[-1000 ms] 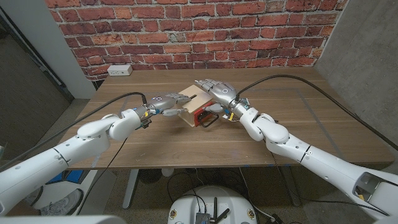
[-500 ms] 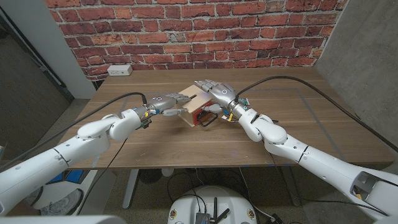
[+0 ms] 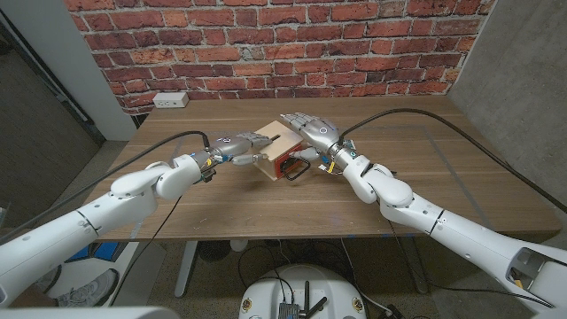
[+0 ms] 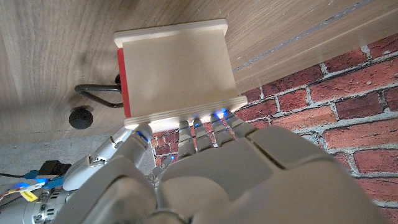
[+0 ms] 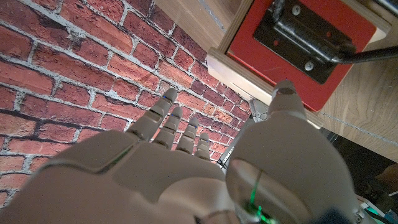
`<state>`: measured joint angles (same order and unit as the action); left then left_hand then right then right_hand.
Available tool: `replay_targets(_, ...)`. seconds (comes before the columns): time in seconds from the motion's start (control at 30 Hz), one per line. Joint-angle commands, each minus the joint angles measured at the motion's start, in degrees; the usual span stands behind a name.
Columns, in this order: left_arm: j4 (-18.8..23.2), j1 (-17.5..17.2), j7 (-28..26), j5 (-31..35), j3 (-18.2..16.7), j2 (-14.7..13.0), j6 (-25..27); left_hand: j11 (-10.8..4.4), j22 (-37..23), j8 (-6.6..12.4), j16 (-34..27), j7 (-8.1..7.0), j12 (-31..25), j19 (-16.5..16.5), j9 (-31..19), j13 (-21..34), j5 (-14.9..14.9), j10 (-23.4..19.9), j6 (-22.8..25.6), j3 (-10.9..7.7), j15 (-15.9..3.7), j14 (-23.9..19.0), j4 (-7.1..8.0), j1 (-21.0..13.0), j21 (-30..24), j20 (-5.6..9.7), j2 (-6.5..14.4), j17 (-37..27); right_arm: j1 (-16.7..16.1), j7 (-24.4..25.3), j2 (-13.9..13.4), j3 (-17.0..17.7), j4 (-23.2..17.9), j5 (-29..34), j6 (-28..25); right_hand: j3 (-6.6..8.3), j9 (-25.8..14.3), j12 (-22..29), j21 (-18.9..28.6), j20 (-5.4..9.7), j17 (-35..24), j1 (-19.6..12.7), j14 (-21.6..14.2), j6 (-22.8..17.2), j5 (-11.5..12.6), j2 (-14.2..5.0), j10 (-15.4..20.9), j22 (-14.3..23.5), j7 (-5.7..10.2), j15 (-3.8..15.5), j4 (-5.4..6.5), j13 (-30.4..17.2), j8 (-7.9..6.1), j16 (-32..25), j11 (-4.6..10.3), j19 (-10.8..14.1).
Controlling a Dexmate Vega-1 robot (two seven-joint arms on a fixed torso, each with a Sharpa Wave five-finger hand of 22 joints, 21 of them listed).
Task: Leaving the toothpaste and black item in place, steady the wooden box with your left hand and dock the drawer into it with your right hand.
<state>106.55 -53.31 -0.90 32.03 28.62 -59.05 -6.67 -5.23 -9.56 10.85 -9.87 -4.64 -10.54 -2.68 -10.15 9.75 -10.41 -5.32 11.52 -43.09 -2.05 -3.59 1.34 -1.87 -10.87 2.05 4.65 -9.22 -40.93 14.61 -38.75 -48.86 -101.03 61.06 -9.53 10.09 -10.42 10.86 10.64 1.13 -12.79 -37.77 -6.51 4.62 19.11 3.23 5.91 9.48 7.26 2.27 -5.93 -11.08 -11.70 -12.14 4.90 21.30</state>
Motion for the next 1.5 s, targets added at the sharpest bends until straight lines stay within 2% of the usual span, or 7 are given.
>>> replay_targets(0.03,0.25,0.12,0.28,0.12,0.05,0.11,0.27,-0.13,-0.10,0.45,-0.14,-0.08,-0.05,-0.75,-0.10,0.23,0.01,-0.37,0.35,-0.38,-4.82,-0.69,-0.15,-0.20,-0.03,8.08,4.54,-0.25,-0.45,-0.55,0.11,-0.08,0.36,0.70,-0.65,0.13,-0.12,0.10,0.21,0.11,-0.10,-0.08,-0.39,0.11,0.51,0.06,-0.01,0.07,0.14,-0.39,-0.01,-0.08,-0.01,-0.34,-0.48,0.43)
replay_targets(0.23,0.23,0.20,0.39,0.15,0.08,-0.04,-0.02,-0.19,-0.10,0.43,-0.12,-0.05,-0.05,-0.79,-0.10,0.23,0.01,-0.38,0.40,-0.41,-4.82,-0.67,-0.10,-0.16,-0.03,8.07,4.53,-0.26,-0.48,1.05,0.75,-0.96,2.10,2.07,-1.43,0.00,-0.13,-0.15,0.08,-0.14,-0.05,-0.08,0.14,0.71,0.71,0.35,-0.71,0.08,0.12,-0.74,-0.17,-0.09,0.25,-0.10,-1.12,0.17)
replay_targets(0.97,-0.14,0.46,0.43,0.06,0.29,0.33,0.07,-0.16,-0.10,0.36,-0.09,-0.10,-0.02,-0.82,-0.11,0.23,0.01,-0.39,0.50,-0.56,-4.86,-0.71,-0.03,-0.13,0.01,8.05,4.50,-0.25,1.30,5.10,3.23,-3.22,6.63,2.54,-2.96,-0.33,-0.14,-0.06,0.05,-0.28,-0.09,0.22,0.08,0.87,1.19,0.79,-0.84,0.09,-0.10,-1.13,-0.29,-0.13,0.28,-0.17,-1.26,0.09)
replay_targets(1.5,-0.83,1.08,0.60,-0.01,0.74,0.68,-0.51,-0.07,-0.10,0.43,-0.11,-0.10,-0.06,-0.94,-0.12,0.23,0.02,-0.55,0.82,-0.65,-4.83,-0.83,0.00,-0.11,-0.01,8.06,4.47,-0.25,2.65,5.57,4.09,-4.20,7.99,1.21,-3.19,-0.36,-0.14,0.17,0.13,-0.22,-0.22,0.41,-0.33,0.51,1.60,0.57,-0.36,0.10,-0.19,-0.90,-0.23,-0.16,0.14,-0.42,-1.27,0.34)
